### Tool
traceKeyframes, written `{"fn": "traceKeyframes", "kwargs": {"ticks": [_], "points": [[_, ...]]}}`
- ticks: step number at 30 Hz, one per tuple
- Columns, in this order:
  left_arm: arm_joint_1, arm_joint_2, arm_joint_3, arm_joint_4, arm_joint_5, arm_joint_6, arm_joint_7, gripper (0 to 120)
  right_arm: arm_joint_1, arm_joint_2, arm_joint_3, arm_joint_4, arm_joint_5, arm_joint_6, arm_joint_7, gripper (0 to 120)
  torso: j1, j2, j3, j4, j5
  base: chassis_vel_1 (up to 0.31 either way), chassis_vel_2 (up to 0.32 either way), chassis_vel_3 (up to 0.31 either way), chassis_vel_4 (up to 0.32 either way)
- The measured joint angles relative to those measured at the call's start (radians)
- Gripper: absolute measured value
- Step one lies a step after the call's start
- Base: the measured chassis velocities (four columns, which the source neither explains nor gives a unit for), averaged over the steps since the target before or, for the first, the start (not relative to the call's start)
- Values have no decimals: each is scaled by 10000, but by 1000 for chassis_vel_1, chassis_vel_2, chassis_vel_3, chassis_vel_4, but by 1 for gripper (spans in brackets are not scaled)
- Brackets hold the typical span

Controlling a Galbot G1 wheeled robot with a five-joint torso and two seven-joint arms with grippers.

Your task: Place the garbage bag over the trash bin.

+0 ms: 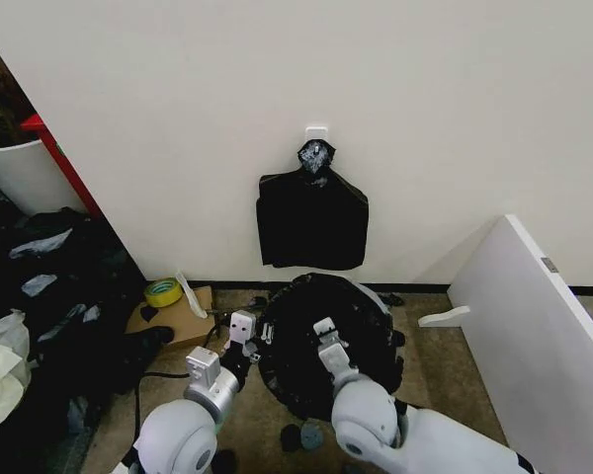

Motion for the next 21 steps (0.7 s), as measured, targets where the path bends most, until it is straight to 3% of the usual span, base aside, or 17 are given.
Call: {"fn": "traceKeyframes", "kwargs": {"ticks": [11,15,17,18,19,21], "points": [[62,-28,-24,-5,15,-29,0,0,13,-48,-46,12,-386,693,-521,0,0,0,0,2,-2,0,0,0,0],[59,-24,-102,-2,16,-48,-3,0,10,-260,-126,-284,-2018,2899,-2257,0,0,0,0,2,-1,0,0,0,0],[58,-24,-106,-1,15,-49,-4,0,3,-279,-127,-309,-2141,3051,-2362,0,0,0,0,2,-1,0,0,0,0],[38,-26,-142,54,2,-74,-8,0,-58,-400,-124,-442,-2823,4059,-2961,0,0,0,0,1,-1,0,0,0,0],[37,-26,-143,57,0,-76,-8,0,-68,-413,-122,-455,-2895,4178,-3023,0,0,0,0,2,-1,0,0,0,0],[-27,-38,-199,163,-108,-90,-26,0,-235,-600,22,-725,-3974,6168,-4033,0,0,0,0,1,-1,0,0,0,0]]}}
